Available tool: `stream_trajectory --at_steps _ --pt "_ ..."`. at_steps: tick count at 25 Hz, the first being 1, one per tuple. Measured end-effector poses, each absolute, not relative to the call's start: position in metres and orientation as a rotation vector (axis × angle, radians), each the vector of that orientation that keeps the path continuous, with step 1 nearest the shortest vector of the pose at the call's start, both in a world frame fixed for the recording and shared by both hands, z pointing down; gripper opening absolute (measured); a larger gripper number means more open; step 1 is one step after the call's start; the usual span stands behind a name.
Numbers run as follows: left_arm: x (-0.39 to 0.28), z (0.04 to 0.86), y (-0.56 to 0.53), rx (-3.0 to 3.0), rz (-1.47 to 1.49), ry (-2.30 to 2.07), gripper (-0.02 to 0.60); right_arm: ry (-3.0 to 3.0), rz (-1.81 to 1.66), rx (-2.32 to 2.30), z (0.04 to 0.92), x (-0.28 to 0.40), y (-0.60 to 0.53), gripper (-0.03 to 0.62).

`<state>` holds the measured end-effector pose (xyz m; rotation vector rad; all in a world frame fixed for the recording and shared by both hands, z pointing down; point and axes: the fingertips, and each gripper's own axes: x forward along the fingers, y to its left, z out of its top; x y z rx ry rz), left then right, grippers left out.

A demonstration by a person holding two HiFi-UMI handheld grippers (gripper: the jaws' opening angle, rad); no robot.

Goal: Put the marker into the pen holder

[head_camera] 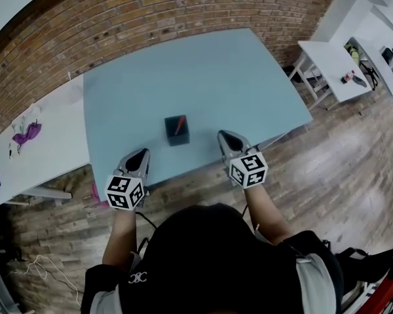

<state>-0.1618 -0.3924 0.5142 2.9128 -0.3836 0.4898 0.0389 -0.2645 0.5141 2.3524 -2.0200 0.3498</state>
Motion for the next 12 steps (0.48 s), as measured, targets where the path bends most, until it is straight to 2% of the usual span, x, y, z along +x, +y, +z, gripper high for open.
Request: stream_trajectory --at_steps 12 --pt "-0.1701 0.5134 -0.3890 2.912 0.461 -0.438 0.006 -2.087 0.321 2.300 0.5069 0.0312 -0.2694 0.008"
